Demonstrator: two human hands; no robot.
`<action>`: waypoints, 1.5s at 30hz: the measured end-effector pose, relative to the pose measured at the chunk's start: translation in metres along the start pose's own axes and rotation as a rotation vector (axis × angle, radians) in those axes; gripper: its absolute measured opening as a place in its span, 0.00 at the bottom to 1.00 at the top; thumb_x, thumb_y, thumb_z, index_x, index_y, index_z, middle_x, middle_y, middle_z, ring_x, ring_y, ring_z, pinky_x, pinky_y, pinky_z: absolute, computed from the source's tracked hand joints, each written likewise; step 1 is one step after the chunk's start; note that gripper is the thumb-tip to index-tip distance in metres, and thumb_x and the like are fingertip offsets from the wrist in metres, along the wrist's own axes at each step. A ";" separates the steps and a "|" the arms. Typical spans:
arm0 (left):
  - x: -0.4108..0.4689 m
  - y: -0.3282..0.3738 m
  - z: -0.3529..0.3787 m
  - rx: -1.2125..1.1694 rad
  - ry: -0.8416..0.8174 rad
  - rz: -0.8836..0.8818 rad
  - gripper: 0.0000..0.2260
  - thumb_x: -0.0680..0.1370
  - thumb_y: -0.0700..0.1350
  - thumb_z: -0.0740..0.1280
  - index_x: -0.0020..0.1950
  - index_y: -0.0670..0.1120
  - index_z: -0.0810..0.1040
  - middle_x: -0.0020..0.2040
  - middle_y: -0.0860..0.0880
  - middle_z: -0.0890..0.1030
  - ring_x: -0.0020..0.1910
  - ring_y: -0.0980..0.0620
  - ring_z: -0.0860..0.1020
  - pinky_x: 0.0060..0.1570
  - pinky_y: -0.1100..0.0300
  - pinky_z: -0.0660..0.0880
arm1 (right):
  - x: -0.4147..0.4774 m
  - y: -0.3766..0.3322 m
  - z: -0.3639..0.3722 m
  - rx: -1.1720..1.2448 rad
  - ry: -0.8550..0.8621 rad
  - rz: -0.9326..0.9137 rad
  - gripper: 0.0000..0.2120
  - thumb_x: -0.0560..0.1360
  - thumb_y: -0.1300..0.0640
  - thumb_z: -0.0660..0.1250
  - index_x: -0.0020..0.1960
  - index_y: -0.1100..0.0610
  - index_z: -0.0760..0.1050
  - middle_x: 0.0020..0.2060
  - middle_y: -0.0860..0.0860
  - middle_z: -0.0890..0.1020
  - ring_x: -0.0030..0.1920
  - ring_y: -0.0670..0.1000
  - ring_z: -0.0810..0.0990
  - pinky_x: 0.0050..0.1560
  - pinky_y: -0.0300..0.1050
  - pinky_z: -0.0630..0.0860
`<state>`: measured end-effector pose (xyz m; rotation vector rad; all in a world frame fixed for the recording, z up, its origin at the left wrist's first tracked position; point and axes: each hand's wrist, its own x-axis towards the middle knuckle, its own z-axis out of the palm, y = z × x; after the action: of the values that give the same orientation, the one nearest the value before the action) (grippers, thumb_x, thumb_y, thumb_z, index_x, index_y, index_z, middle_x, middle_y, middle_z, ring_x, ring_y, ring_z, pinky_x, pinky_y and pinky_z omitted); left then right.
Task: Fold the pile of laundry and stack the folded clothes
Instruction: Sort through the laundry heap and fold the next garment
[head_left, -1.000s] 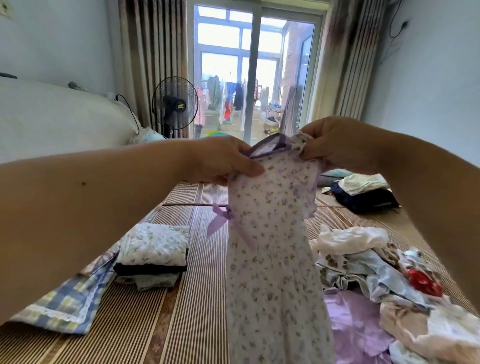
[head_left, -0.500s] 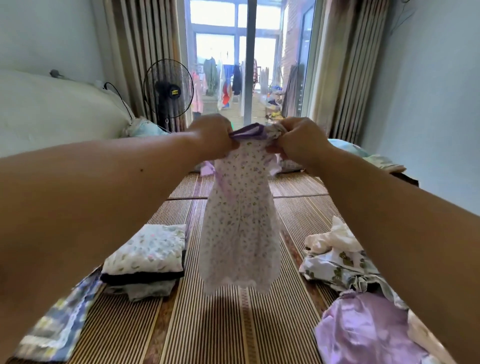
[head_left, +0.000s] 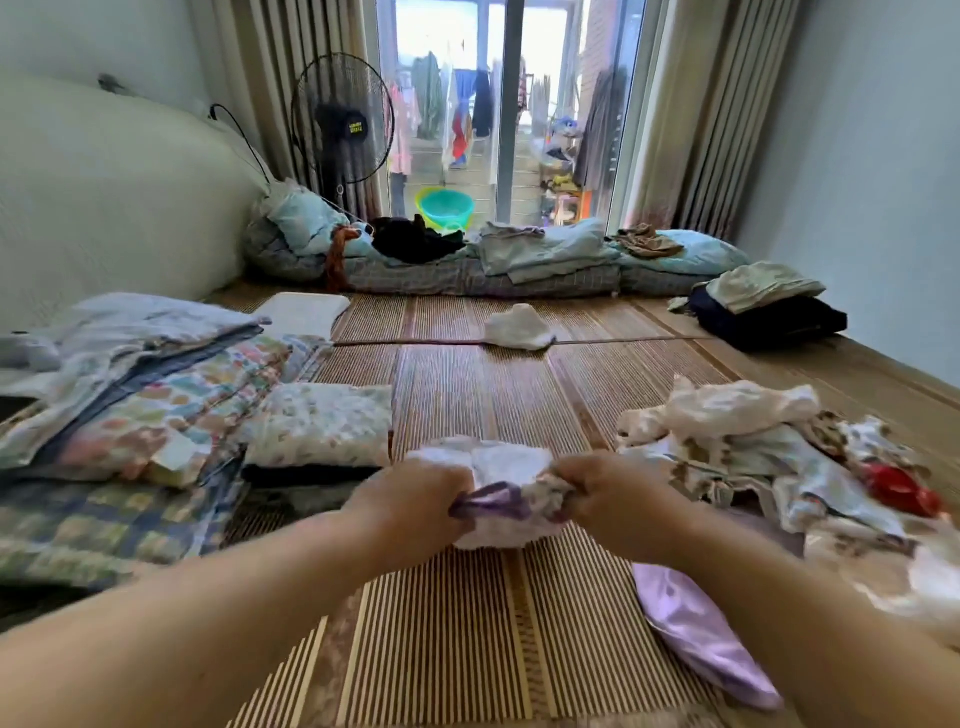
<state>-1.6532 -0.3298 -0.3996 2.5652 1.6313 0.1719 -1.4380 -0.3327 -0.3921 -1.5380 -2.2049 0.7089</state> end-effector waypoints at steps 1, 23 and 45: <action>-0.013 0.003 0.019 0.010 -0.073 0.008 0.07 0.76 0.53 0.65 0.43 0.53 0.69 0.48 0.49 0.78 0.49 0.47 0.77 0.40 0.59 0.67 | -0.011 0.013 0.021 -0.017 -0.054 0.032 0.05 0.73 0.65 0.65 0.41 0.57 0.77 0.32 0.50 0.78 0.28 0.40 0.72 0.29 0.37 0.68; -0.040 -0.020 0.105 -0.419 -0.039 -0.334 0.30 0.74 0.55 0.70 0.74 0.56 0.62 0.73 0.53 0.66 0.70 0.51 0.68 0.67 0.53 0.67 | -0.023 0.043 0.098 0.090 0.081 0.213 0.27 0.78 0.56 0.65 0.75 0.49 0.62 0.72 0.51 0.67 0.67 0.52 0.72 0.68 0.52 0.70; -0.081 -0.035 0.110 -0.855 -0.388 -0.244 0.08 0.78 0.49 0.63 0.39 0.48 0.74 0.38 0.51 0.77 0.36 0.53 0.73 0.40 0.58 0.71 | -0.052 0.054 0.104 0.393 -0.282 0.308 0.07 0.67 0.55 0.62 0.40 0.53 0.79 0.37 0.48 0.83 0.38 0.51 0.81 0.40 0.44 0.74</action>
<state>-1.7026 -0.3906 -0.5167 1.6294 1.3082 0.2595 -1.4366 -0.3865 -0.5081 -1.6572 -1.8643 1.4362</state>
